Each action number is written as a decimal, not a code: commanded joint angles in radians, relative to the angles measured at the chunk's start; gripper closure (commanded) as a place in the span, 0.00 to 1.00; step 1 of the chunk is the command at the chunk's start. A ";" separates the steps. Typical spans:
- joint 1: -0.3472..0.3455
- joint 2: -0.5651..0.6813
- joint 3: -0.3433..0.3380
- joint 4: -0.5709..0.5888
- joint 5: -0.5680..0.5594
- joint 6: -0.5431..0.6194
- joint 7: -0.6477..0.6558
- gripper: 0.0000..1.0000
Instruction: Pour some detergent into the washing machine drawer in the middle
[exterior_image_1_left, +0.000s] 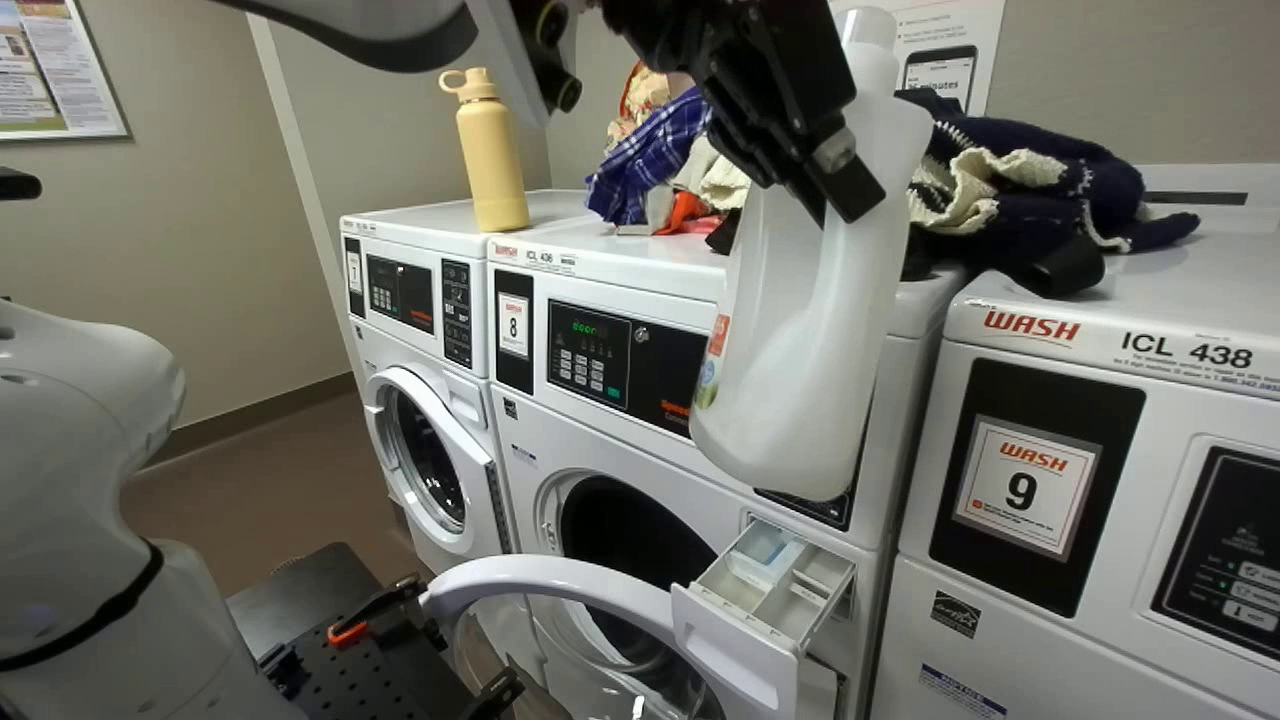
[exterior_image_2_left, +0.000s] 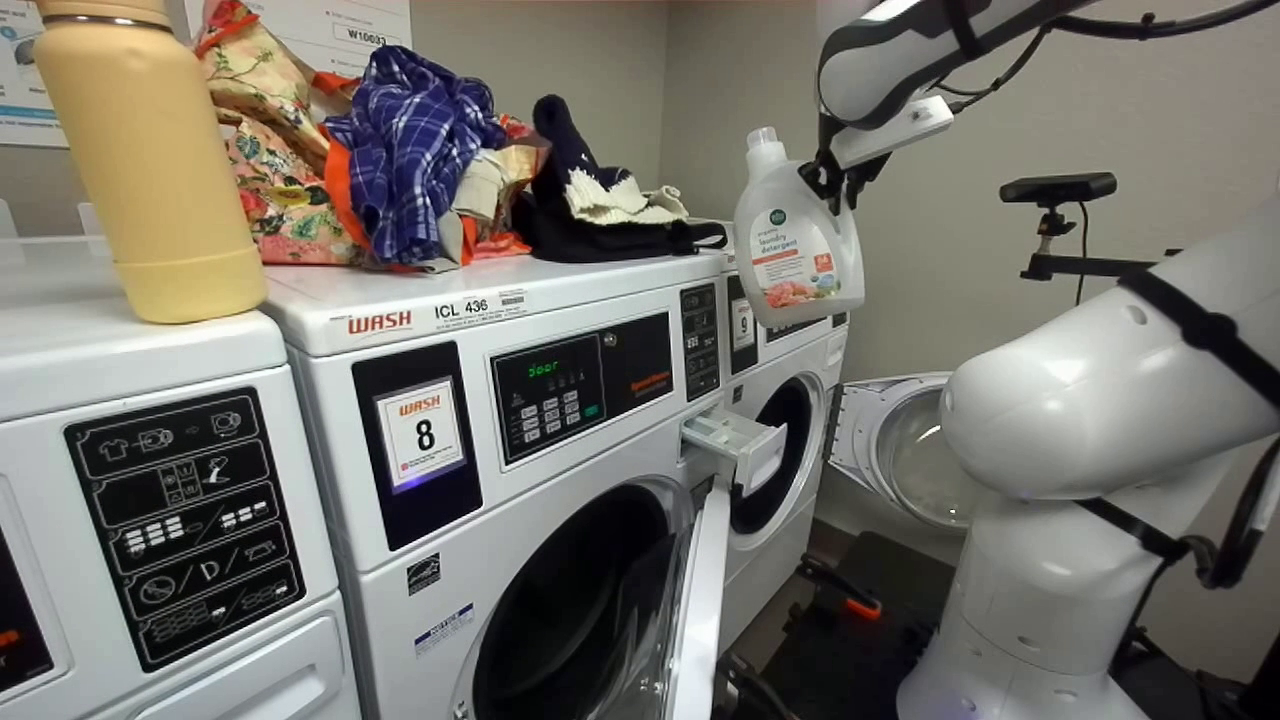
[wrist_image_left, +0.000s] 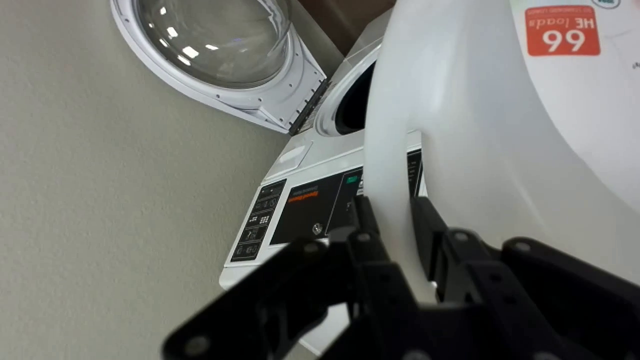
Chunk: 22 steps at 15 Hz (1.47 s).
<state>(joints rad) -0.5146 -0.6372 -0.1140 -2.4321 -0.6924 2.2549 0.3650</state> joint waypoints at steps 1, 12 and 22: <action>0.005 0.004 -0.006 -0.015 -0.113 0.033 0.015 0.94; 0.108 0.097 0.007 -0.127 -0.401 -0.041 0.130 0.94; 0.225 0.075 0.007 -0.165 -0.609 -0.267 0.084 0.94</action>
<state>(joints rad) -0.3275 -0.5175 -0.1150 -2.5876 -1.2437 2.0794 0.4924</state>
